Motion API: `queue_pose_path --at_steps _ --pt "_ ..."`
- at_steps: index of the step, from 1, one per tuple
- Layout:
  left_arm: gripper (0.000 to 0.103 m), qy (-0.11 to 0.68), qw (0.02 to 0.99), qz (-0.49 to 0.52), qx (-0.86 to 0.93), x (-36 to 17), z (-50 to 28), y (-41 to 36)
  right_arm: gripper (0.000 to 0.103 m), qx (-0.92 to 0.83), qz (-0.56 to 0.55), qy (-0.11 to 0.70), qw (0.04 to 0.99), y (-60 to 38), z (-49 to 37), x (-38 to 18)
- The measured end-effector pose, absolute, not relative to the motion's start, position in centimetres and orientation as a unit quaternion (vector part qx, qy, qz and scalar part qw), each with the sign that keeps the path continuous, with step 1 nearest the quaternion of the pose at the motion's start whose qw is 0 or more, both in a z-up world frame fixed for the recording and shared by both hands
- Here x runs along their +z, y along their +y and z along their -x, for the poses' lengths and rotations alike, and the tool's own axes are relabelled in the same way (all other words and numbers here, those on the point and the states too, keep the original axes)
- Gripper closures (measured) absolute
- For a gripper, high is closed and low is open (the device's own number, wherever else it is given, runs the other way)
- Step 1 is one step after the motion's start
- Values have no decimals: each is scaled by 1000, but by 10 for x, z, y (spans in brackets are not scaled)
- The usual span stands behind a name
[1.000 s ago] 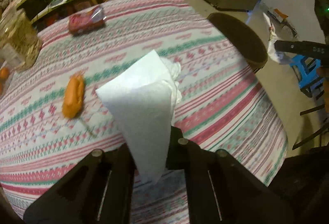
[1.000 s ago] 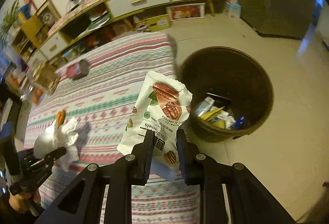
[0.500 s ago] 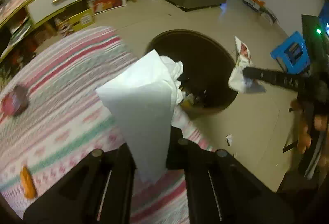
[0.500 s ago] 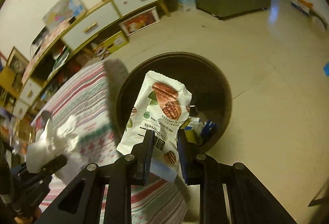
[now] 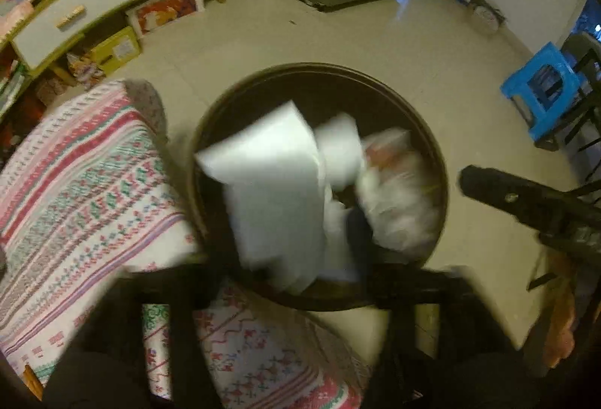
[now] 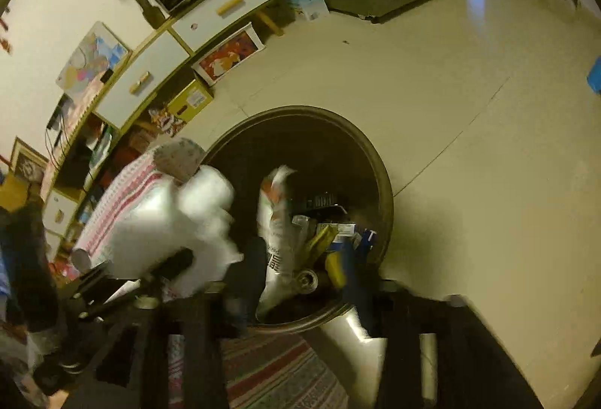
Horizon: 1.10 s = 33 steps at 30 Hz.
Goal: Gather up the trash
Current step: 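Carry tissue and bag over the brown bin and open both tools, then return to the table and grasp the orange snack with the left tool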
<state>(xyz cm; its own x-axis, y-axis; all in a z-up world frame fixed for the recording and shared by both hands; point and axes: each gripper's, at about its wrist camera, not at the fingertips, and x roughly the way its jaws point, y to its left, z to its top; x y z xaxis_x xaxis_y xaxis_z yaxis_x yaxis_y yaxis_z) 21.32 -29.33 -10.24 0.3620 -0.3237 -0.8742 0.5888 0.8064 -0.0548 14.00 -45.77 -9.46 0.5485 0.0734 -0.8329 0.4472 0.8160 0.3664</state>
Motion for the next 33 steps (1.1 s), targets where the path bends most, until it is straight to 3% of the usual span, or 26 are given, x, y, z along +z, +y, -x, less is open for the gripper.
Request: queue_pose_path --at_steps 9,16,27,33 --pt "27 488 820 -128 -270 -83 -203 -264 44 -114 -271 456 840 -452 -137 -80" --pt "19 489 824 -117 -259 -65 -195 -223 40 -103 -255 453 848 -434 -134 -61" --pt "16 491 845 -74 -198 -33 -184 -97 27 -62 -210 447 868 -374 -123 -24" --pt "8 495 858 -24 -136 -32 -171 -20 22 -33 -163 456 874 -327 -126 -17"
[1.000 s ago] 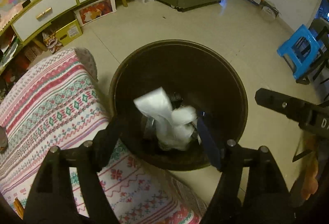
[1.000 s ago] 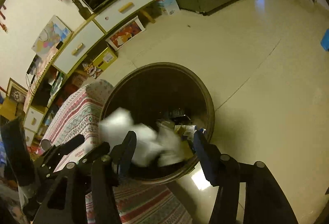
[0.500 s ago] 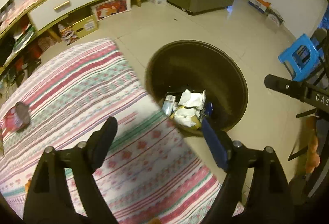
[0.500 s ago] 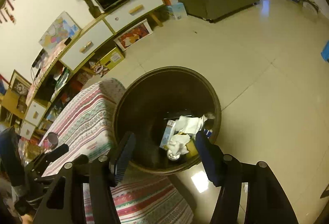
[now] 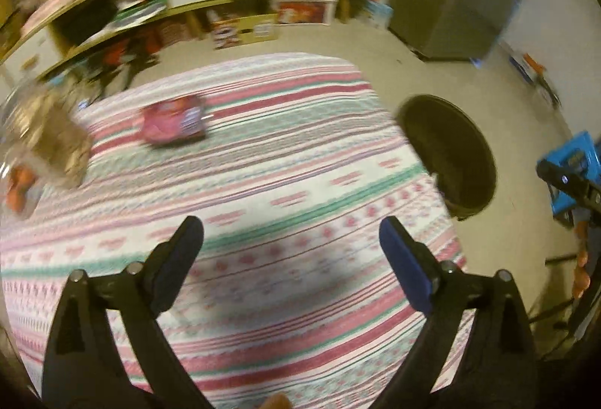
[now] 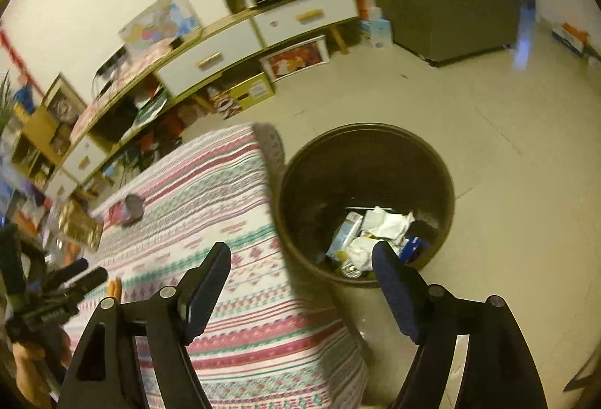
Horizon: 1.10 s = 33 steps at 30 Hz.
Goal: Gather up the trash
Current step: 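Return to the table and grasp the orange snack with the left tool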
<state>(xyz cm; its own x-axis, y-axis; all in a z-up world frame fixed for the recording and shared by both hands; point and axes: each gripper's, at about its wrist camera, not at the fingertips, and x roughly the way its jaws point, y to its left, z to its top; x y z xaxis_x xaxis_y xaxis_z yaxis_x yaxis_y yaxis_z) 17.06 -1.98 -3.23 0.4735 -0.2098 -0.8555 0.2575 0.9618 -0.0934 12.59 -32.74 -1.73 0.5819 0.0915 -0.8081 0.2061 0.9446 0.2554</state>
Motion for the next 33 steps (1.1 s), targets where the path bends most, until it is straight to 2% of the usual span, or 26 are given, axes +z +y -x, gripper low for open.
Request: queue_pose_path --at_steps 10,22,25,27,29,33 --pt "7 516 855 8 -61 -67 -150 68 19 0 -120 489 864 -259 -141 -36" --pt "8 560 823 59 -70 -111 -164 97 19 12 -82 528 845 -208 -165 -68" --pt "20 566 819 64 -70 -119 -169 98 19 14 -76 534 842 -203 -169 -73" --pt "23 570 815 70 -71 -125 -172 98 19 13 -69 536 841 -200 -171 -75" --pt "33 575 812 68 -70 -130 -174 97 19 12 -64 539 840 -199 -172 -78" --pt "43 579 811 53 -69 -136 -176 91 19 13 -57 545 836 -198 -175 -84"
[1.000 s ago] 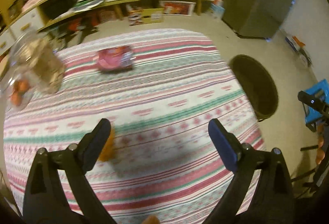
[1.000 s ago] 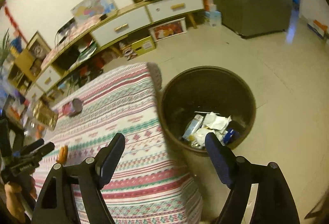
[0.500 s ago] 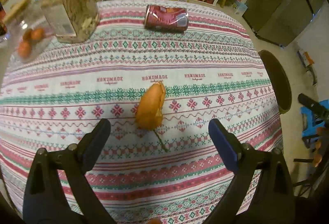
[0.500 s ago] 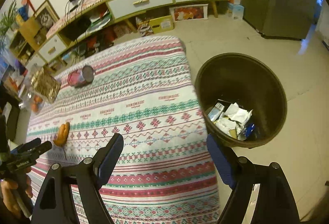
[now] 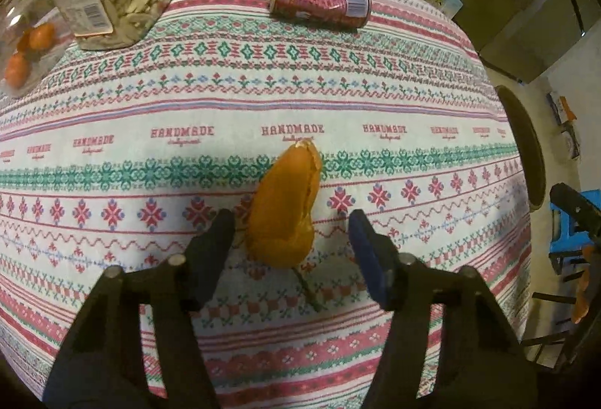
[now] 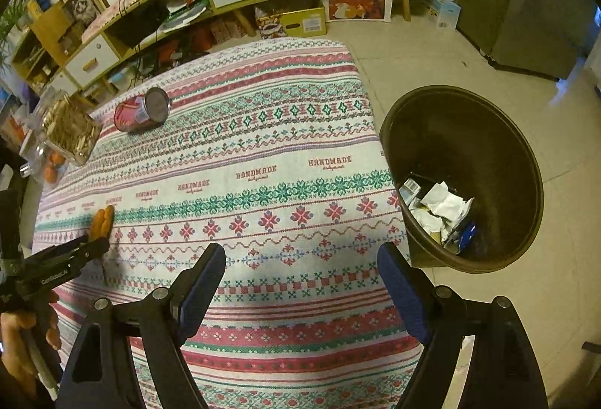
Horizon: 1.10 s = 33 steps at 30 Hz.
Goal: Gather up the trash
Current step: 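Return to the table and grasp the orange snack with the left tool, then grasp the red can with the right tool while the left tool holds the snack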
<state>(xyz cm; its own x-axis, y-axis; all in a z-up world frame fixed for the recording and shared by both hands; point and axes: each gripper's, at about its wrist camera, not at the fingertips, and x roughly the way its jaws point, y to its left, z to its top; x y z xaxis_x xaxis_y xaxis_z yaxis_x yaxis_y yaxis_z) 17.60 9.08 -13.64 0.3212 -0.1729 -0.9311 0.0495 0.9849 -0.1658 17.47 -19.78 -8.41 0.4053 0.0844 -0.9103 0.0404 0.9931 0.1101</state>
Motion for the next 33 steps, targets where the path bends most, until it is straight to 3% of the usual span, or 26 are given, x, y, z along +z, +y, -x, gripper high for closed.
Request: queue_pose_path --at_steps 3,4,8,17,21,33 --pt "56 579 811 43 -67 -139 -180 86 19 13 -50 549 834 -196 -176 -87" --pt "67 582 810 37 -64 -140 -181 86 19 13 -48 550 834 -195 -176 -88" --pt "74 582 809 56 -57 -138 -188 84 19 15 -41 551 833 -188 -178 -90" --pt "76 534 837 112 -41 -94 -181 110 19 54 -37 546 835 -135 -206 -91" --pt "76 508 854 111 -13 -75 -174 133 4 72 -44 536 840 -87 -234 -86" --pt "76 482 869 104 31 -60 -169 186 2 65 -62 522 848 3 -321 -99"
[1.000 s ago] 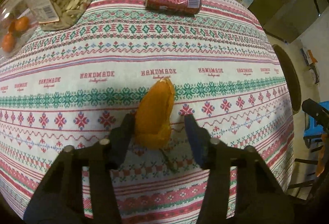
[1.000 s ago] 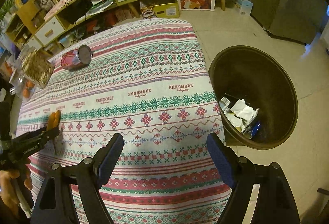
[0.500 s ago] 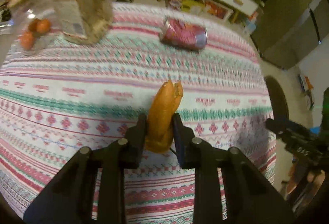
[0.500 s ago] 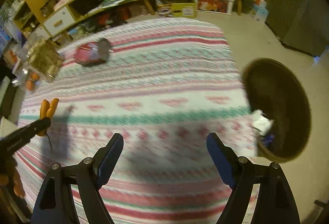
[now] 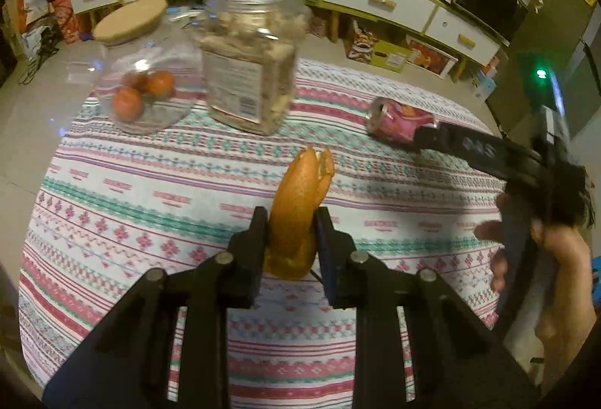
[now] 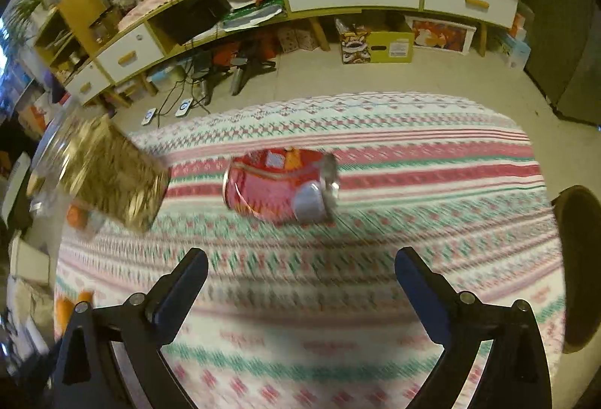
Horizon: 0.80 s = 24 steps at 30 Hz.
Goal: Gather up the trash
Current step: 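Grasp the red can with the right tool while the left tool holds the snack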
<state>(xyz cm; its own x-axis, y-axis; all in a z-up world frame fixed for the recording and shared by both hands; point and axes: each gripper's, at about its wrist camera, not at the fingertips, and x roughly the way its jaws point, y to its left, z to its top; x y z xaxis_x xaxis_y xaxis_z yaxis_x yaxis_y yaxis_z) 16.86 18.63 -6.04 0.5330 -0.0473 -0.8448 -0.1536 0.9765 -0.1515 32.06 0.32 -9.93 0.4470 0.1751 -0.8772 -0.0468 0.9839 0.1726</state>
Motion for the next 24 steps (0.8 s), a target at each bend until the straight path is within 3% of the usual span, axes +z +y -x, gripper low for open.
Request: queue_pose_path --at_steps 13,14,15,24 --pt "76 482 868 116 36 -57 -169 208 3 22 -68 533 843 26 -366 -135" --pt "76 482 868 117 36 -57 -168 208 6 22 -67 532 844 25 -366 -135" --pt "76 482 868 118 36 -57 -168 210 17 25 -67 531 845 25 -366 -135" --pt "76 480 869 120 22 -54 -168 200 17 61 -41 519 852 12 -335 -105"
